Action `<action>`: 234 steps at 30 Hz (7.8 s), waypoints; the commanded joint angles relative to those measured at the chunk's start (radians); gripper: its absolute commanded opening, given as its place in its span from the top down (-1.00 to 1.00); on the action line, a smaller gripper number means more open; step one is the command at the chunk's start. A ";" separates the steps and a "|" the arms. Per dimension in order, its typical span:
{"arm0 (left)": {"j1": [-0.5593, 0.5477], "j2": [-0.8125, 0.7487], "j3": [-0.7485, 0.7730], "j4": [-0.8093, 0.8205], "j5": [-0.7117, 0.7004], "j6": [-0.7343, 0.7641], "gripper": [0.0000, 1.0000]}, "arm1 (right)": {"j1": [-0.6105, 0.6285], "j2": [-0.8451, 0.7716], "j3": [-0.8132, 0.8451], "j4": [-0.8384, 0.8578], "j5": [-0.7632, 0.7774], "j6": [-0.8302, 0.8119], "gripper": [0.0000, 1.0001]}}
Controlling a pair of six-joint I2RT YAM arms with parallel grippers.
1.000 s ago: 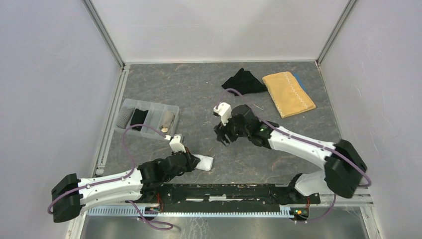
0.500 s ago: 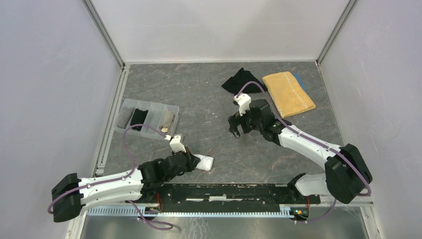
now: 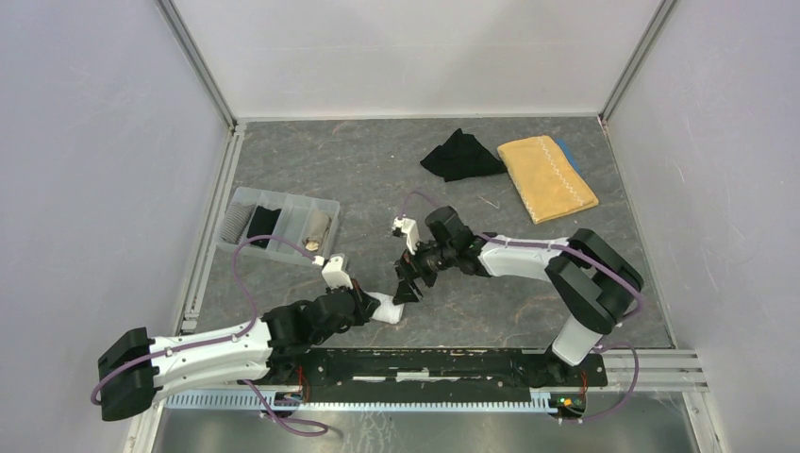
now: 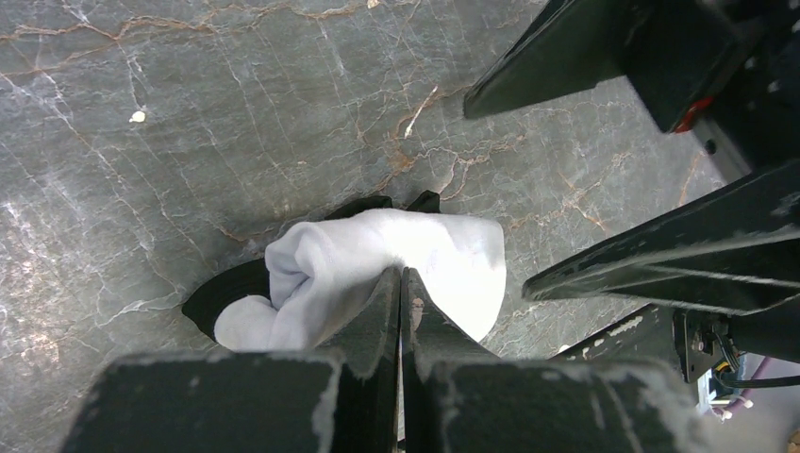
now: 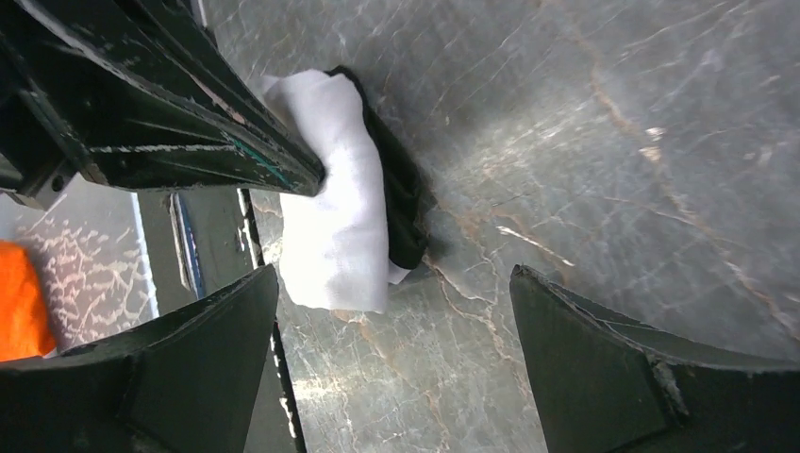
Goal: Roll the underwear
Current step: Roll the underwear to the center of the board, then pick up the underwear from the center of the board, then move the storage box to the center of the board, then place the underwear in the storage box.
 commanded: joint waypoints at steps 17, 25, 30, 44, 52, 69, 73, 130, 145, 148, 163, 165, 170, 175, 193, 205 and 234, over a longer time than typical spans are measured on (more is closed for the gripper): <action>-0.004 0.012 -0.020 -0.034 -0.011 -0.013 0.96 | 0.055 0.233 0.128 -0.059 -0.156 -0.107 -0.83; -0.005 0.011 -0.021 -0.036 -0.011 -0.013 0.96 | 0.086 0.262 0.106 -0.119 -0.163 -0.125 -0.51; -0.005 0.009 -0.022 -0.037 -0.013 -0.013 0.96 | 0.086 0.279 0.108 -0.106 -0.153 -0.121 -0.34; -0.004 -0.003 0.029 -0.077 -0.036 -0.013 0.96 | 0.087 0.179 -0.029 0.146 -0.088 0.019 1.00; 0.009 0.019 0.389 -0.409 -0.257 -0.021 -0.15 | 0.081 -0.087 -0.199 0.182 0.189 0.068 1.00; 0.565 0.441 0.651 -0.504 -0.133 0.271 -0.53 | 0.078 -0.540 -0.330 -0.001 0.572 0.070 1.00; 0.604 0.523 0.654 -0.446 -0.121 0.306 -0.54 | 0.077 -0.567 -0.346 -0.009 0.568 0.066 1.00; 0.536 0.084 0.649 -0.623 -0.097 0.239 -0.65 | 0.078 -0.239 0.121 0.058 0.587 0.245 1.00; 0.536 -0.027 0.635 -0.693 -0.185 0.231 -0.72 | 0.072 0.109 0.305 0.071 0.658 0.387 1.00; 0.536 -0.028 0.632 -0.687 -0.173 0.236 -0.72 | 0.063 0.162 0.326 0.076 0.655 0.406 1.00; 0.537 -0.025 0.622 -0.669 -0.158 0.236 -0.72 | 0.052 0.291 0.380 0.056 0.635 0.424 0.57; 0.536 -0.031 0.618 -0.669 -0.156 0.236 -0.72 | 0.053 0.283 0.379 0.048 0.638 0.413 0.39; 0.536 -0.039 0.615 -0.669 -0.156 0.237 -0.72 | 0.052 0.258 0.378 0.034 0.651 0.394 0.08; 0.536 -0.045 0.615 -0.668 -0.153 0.239 -0.72 | 0.053 0.230 0.381 0.013 0.660 0.370 -0.09; 0.536 -0.050 0.611 -0.660 -0.143 0.243 -0.72 | 0.053 0.184 0.394 -0.028 0.720 0.301 0.28; 0.536 -0.043 0.611 -0.656 -0.137 0.246 -0.72 | 0.060 0.160 0.405 -0.105 0.856 0.208 -0.13; 0.536 -0.042 0.608 -0.648 -0.126 0.256 -0.72 | 0.073 0.101 0.394 -0.128 0.935 0.081 0.36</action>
